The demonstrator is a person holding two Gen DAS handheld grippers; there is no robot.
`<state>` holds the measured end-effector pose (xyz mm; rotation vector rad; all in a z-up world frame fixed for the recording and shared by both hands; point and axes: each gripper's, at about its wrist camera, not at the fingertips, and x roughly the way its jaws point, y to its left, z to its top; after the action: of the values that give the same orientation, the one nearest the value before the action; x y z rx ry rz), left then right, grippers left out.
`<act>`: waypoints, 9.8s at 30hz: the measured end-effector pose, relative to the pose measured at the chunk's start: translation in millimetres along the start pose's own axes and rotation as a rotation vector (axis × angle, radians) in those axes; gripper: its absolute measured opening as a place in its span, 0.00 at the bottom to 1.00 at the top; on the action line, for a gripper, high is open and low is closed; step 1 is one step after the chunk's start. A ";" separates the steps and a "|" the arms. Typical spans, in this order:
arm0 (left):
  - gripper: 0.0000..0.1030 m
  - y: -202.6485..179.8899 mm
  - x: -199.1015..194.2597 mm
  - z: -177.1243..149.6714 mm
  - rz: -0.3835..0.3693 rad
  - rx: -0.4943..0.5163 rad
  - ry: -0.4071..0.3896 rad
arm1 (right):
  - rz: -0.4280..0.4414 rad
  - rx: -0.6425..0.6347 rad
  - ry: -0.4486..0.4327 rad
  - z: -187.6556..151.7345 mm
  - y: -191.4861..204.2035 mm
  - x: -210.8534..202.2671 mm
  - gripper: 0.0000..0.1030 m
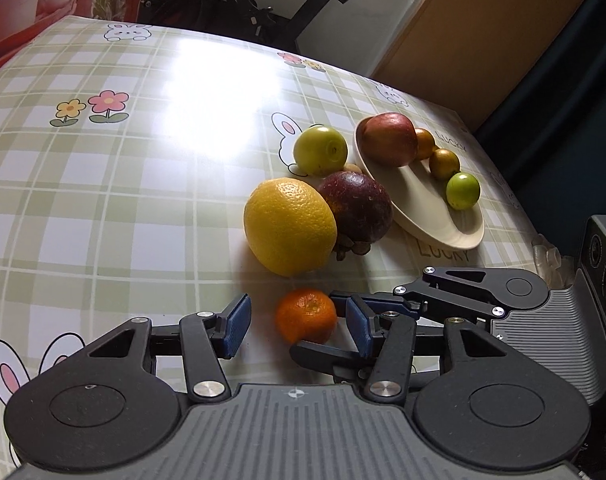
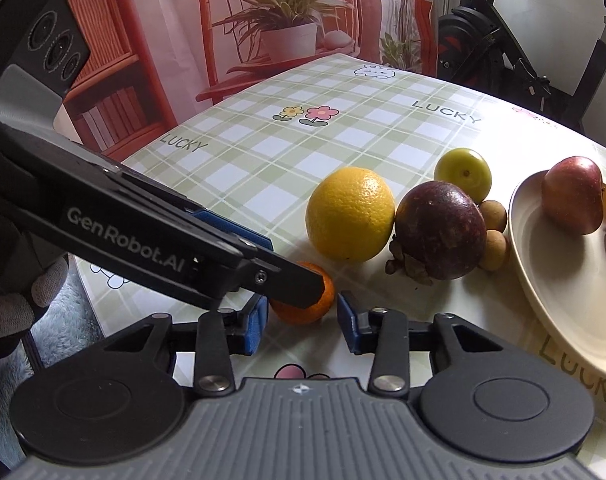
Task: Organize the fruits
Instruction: 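Close the left tool on the small mandarin and lift it, then carry the mandarin onto the plate beside the red apple, open the left tool, then withdraw the open left tool from the plate, then move the open left tool toward the dark purple mangosteen beside the lemon, then lower the left tool around the mangosteen, then close the left tool on the mangosteen and lift it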
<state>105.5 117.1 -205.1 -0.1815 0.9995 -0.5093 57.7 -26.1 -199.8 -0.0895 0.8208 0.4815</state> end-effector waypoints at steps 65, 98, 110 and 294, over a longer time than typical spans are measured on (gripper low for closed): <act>0.37 -123.2 53.3 76.2 -0.024 0.192 -0.035 | -0.134 0.159 -0.235 -4.2 -109.1 -86.9 0.37; 0.37 -103.0 119.2 105.8 0.081 0.192 0.024 | -0.139 0.266 -0.164 12.1 -151.5 -19.0 0.40; 0.57 -113.0 90.6 105.4 0.107 0.212 -0.033 | -0.169 0.248 -0.173 8.9 -139.5 -40.1 0.45; 0.55 -79.9 60.1 32.3 -0.124 0.035 -0.040 | -0.338 -0.216 -0.104 -38.8 -31.1 -43.3 0.60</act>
<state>132.8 15.7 -203.4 -0.2224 0.9431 -0.6336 20.0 -80.2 -198.5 -0.3938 0.6332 0.2507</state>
